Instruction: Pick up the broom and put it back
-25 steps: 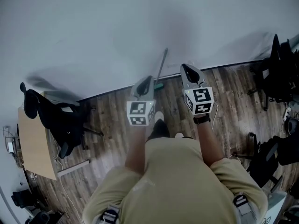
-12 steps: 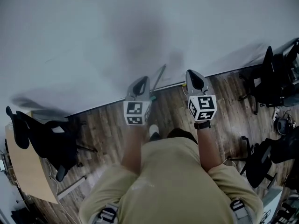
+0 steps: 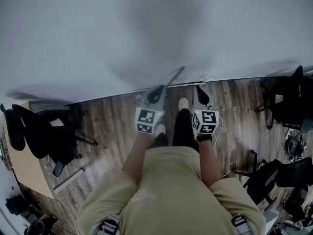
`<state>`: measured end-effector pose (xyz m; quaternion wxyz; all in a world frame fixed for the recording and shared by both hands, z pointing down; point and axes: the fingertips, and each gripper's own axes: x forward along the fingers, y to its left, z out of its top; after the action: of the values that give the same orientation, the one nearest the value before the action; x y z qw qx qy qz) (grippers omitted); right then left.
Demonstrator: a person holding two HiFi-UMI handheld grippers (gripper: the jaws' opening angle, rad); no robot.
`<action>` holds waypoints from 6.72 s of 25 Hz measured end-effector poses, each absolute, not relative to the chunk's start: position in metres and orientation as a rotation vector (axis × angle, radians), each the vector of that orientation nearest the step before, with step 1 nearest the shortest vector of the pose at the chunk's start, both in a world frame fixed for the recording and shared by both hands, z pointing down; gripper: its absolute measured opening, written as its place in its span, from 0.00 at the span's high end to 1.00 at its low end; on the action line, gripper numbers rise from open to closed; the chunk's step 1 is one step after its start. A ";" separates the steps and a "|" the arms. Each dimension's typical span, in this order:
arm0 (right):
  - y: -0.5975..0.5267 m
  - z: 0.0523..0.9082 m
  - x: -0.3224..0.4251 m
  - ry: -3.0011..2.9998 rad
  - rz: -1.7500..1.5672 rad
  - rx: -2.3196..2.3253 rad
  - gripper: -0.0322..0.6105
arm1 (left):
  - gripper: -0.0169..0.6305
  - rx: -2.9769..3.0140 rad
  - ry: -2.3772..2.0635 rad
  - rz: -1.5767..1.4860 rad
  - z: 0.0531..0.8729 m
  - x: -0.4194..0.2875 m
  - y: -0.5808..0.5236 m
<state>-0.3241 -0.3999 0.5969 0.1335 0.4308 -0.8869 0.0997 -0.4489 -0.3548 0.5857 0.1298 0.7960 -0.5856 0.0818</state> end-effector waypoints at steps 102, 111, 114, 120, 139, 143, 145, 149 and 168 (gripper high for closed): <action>-0.447 0.512 -0.368 -2.684 0.340 1.444 0.80 | 0.97 2.354 -1.813 0.089 0.497 -0.494 -0.415; -0.430 0.415 -0.375 -2.812 0.179 1.435 0.81 | 0.97 2.431 -1.933 0.000 0.413 -0.505 -0.397; -0.420 0.401 -0.378 -2.839 0.152 1.426 0.80 | 0.97 2.436 -1.965 0.006 0.398 -0.511 -0.386; -0.405 0.391 -0.368 -2.850 0.178 1.465 0.80 | 0.97 2.511 -1.908 0.010 0.388 -0.504 -0.368; -0.340 0.376 -0.222 -2.774 0.161 1.648 0.81 | 0.97 2.645 -1.553 -0.048 0.378 -0.338 -0.349; -0.315 0.388 -0.155 -2.690 0.211 1.747 0.81 | 0.97 2.660 -1.429 0.024 0.400 -0.265 -0.326; -0.301 0.397 -0.118 -2.652 0.245 1.783 0.80 | 0.97 2.655 -1.381 0.047 0.409 -0.226 -0.315; -0.276 0.414 -0.040 -2.560 0.295 1.890 0.80 | 0.97 2.716 -1.272 0.102 0.414 -0.146 -0.291; -0.045 0.437 0.348 -1.666 0.341 2.716 0.80 | 0.97 3.068 -0.096 0.305 0.422 0.284 -0.114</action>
<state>0.3483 -0.0446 0.4371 -0.0314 0.8471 -0.5197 0.1065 0.2840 -0.1141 0.4218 0.0285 0.9942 -0.0310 0.0989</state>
